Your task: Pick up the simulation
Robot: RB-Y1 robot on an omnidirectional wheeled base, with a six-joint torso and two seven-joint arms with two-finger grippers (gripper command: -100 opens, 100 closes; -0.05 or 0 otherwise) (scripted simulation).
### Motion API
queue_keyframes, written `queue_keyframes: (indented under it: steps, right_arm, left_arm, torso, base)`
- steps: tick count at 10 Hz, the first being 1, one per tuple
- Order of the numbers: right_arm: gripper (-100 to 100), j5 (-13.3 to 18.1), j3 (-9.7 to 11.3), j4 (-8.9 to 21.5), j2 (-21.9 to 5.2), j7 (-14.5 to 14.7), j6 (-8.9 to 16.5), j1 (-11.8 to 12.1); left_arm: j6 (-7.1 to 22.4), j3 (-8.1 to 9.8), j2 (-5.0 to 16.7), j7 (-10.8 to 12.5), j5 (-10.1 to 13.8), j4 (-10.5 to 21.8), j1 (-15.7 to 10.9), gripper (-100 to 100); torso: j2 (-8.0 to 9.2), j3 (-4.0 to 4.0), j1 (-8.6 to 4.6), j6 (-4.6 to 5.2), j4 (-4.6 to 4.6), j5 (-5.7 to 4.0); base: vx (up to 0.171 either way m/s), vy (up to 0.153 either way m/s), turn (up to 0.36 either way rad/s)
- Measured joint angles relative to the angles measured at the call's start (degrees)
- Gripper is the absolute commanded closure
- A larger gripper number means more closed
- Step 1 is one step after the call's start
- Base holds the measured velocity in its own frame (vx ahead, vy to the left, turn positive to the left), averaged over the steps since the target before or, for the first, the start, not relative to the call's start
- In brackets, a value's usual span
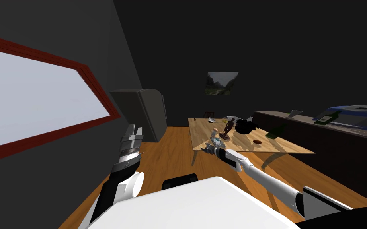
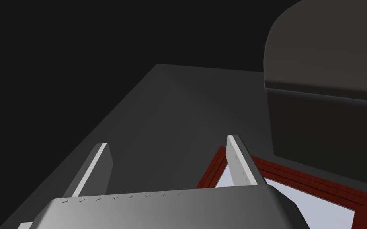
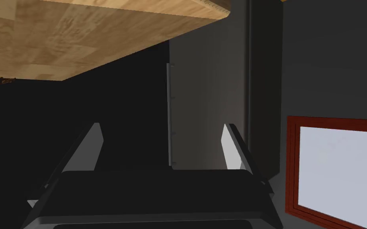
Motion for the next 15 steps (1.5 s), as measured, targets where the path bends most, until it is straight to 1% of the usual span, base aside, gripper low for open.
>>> queue_keyframes:
  steps: [1,2,4,5,6,7,8,9,10,11,12,13,14,15]
  right_arm:
    - [-100,1.41,0.37,1.18,-1.54,0.87,0.12,0.36]
    - [-100,2.44,0.93,1.91,-1.98,1.48,0.47,0.15]
    - [-100,5.77,2.83,5.65,-3.66,3.71,0.97,-1.31]
    - [-100,6.93,3.6,6.53,-4.68,4.02,1.26,-1.8]
    - [-100,8.64,4.7,8.03,-5.58,4.35,1.63,-2.78]
    - [-100,9.5,5.2,8.21,-6.44,4.54,2.14,-2.62]
    - [-100,9.76,5.32,9.16,-6.41,4.72,2.03,-3.06]
    - [-100,11.05,6.04,11.21,-6.6,5.48,1.75,-4.19]
    - [-100,12.72,6.88,12.55,-7.79,6.5,1.82,-4.65]
    - [-100,13.65,7.33,13.89,-8.24,7.1,1.87,-5.07]
    - [-100,15.21,8.4,15.0,-8.89,7.45,2.27,-5.76]
    - [-100,15.86,8.55,16.48,-9.01,8.13,2.11,-6.19]
    - [-100,17.15,9.09,18.12,-9.03,9.2,2.24,-6.59]
    - [-100,18.79,9.78,20.66,-9.21,10.58,1.96,-7.81]
  left_arm:
    - [0.0,0.0,0.0,0.0,0.0,0.0,0.0,0]
    - [0.0,0.0,0.0,0.0,0.0,0.0,0.0,0]
    - [0.0,0.0,0.0,0.0,0.0,0.0,0.0,0]
    - [0.0,0.0,0.0,0.0,0.0,0.0,0.0,0]
    - [0.0,0.0,0.0,0.0,0.0,0.0,0.0,0]
    - [0.0,0.0,0.0,0.0,0.0,0.0,0.0,0]
    - [0.0,0.0,0.0,0.0,0.0,0.0,0.0,0]
    - [0.0,0.0,0.0,0.0,0.0,0.0,0.0,0]
    - [0.0,0.0,0.0,0.0,0.0,0.0,0.0,0]
    - [0.0,0.0,0.0,0.0,0.0,0.0,0.0,0]
    - [0.0,0.0,0.0,0.0,0.0,0.0,0.0,0]
    - [0.0,0.0,0.0,0.0,0.0,0.0,0.0,0]
    - [0.0,0.0,0.0,0.0,0.0,0.0,0.0,0]
    - [0.0,0.0,0.0,0.0,0.0,0.0,0.0,0]
  torso:
    - [0.0,0.0,-0.03,-0.01,0.0,-0.01]
    - [0.02,0.01,-0.06,-0.01,0.01,-0.03]
    - [-0.02,-0.01,-0.08,-0.02,0.0,-0.02]
    - [-0.01,-0.01,-0.09,-0.01,0.0,-0.03]
    - [-0.02,-0.01,-0.09,-0.02,0.0,-0.03]
    - [0.02,0.01,-0.09,-0.01,0.01,-0.03]
    - [0.06,0.03,-0.12,-0.01,0.02,-0.04]
    - [0.04,0.03,-0.12,-0.02,0.01,-0.04]
    - [-0.01,0.0,-0.13,-0.01,0.0,-0.03]
    - [-0.01,-0.01,-0.13,-0.01,0.0,-0.04]
    - [-0.02,-0.01,-0.14,-0.02,0.0,-0.04]
    - [0.0,0.0,-0.15,-0.01,0.0,-0.05]
    - [0.0,0.0,-0.15,-0.01,0.0,-0.05]
    - [-0.02,-0.01,-0.17,-0.02,0.0,-0.05]
  base:
    - [0.018,0.019,0.012]
    - [0.017,0.02,0.037]
    - [0.029,0.018,0.042]
    - [0.026,0.017,0.025]
    - [0.018,0.013,0.023]
    - [0.0,0.0,0.0]
    - [0.011,0.007,0.037]
    - [0.032,0.007,0.05]
    - [0.029,0.003,0.026]
    - [0.03,0.0,0.04]
    - [0.023,-0.003,0.022]
    - [0.024,-0.002,0.033]
    - [0.029,-0.007,0.061]
    - [0.039,-0.018,0.064]
